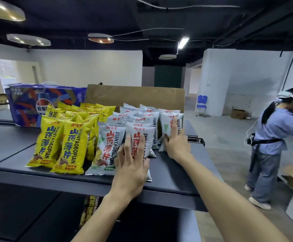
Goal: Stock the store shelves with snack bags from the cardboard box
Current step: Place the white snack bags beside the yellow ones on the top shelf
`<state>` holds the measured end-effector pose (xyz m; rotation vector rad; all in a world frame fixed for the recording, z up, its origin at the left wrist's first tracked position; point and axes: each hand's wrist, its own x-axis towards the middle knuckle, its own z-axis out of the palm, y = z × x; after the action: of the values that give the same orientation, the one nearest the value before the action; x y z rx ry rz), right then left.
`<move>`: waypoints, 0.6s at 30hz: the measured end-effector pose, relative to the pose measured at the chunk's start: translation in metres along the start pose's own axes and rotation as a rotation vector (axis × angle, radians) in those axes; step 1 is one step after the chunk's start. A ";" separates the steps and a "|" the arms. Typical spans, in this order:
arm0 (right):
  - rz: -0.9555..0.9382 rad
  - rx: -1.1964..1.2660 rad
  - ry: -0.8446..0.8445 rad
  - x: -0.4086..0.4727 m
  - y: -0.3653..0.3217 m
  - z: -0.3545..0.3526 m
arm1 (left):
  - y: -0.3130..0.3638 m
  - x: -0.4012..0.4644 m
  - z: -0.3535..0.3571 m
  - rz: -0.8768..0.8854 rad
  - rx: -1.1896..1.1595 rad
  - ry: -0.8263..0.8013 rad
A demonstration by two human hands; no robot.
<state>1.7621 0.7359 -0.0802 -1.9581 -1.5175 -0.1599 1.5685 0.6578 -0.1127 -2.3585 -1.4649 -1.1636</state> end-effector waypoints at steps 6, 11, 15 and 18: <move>0.053 -0.094 -0.103 -0.009 0.000 0.003 | -0.003 -0.007 -0.003 0.012 0.023 -0.077; 0.071 -0.151 -0.161 -0.035 -0.002 -0.006 | -0.005 -0.017 -0.007 0.081 0.043 -0.092; 0.081 -0.170 -0.116 -0.056 -0.010 -0.025 | -0.008 -0.019 -0.012 0.120 0.006 -0.116; 0.071 -0.170 -0.112 -0.073 -0.018 -0.041 | -0.010 -0.023 -0.019 0.134 -0.001 -0.113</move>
<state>1.7344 0.6554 -0.0745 -2.1845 -1.5461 -0.1559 1.5449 0.6379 -0.1179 -2.5163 -1.3138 -1.0150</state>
